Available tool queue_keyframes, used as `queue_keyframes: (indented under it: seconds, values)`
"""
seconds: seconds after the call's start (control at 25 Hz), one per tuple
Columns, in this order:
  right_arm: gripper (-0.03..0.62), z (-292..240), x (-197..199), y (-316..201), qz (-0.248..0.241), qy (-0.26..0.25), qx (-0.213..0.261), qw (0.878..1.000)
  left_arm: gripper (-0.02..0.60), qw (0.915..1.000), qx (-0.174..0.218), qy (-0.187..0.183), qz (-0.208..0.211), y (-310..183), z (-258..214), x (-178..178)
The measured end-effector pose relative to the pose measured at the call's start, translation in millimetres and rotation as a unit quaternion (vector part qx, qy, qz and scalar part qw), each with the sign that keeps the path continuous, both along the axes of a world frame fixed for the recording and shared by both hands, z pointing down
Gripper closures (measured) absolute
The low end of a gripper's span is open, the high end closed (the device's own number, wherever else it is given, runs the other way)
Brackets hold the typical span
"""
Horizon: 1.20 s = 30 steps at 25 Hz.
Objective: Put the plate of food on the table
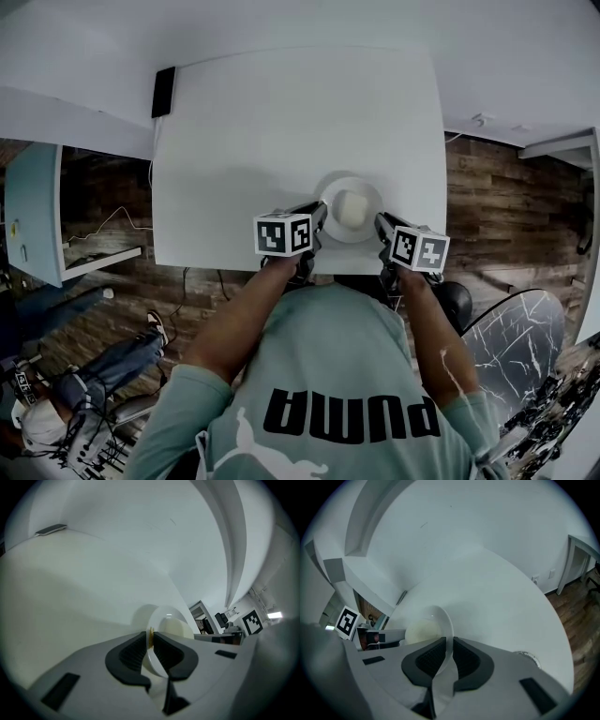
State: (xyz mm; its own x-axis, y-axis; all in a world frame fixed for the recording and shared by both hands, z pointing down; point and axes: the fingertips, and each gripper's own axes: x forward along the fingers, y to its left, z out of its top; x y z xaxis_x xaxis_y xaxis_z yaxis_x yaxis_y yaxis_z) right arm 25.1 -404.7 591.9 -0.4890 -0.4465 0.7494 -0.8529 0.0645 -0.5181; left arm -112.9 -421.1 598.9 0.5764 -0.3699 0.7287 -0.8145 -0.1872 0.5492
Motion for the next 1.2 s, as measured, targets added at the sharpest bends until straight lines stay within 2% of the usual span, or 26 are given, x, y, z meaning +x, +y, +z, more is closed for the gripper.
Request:
queue_keyframes:
  seconds: [0.56,0.96,1.2]
  values:
    - [0.543,-47.2,-19.6,22.9,0.022,0.042,0.055,0.997,0.531,0.9986,0.041,0.03,0.015,27.2,-37.4,-19.5]
    - [0.543,-81.5,-39.8,59.8,0.069,0.066,0.088,0.992,0.529,0.9942,0.072,0.067,0.043,53.6,-65.2,-37.7]
    - [0.543,-92.8,-50.0,89.3,0.112,0.071,0.098,0.986,0.531,0.9897,0.09,0.076,0.081,71.6,-77.8,-46.0]
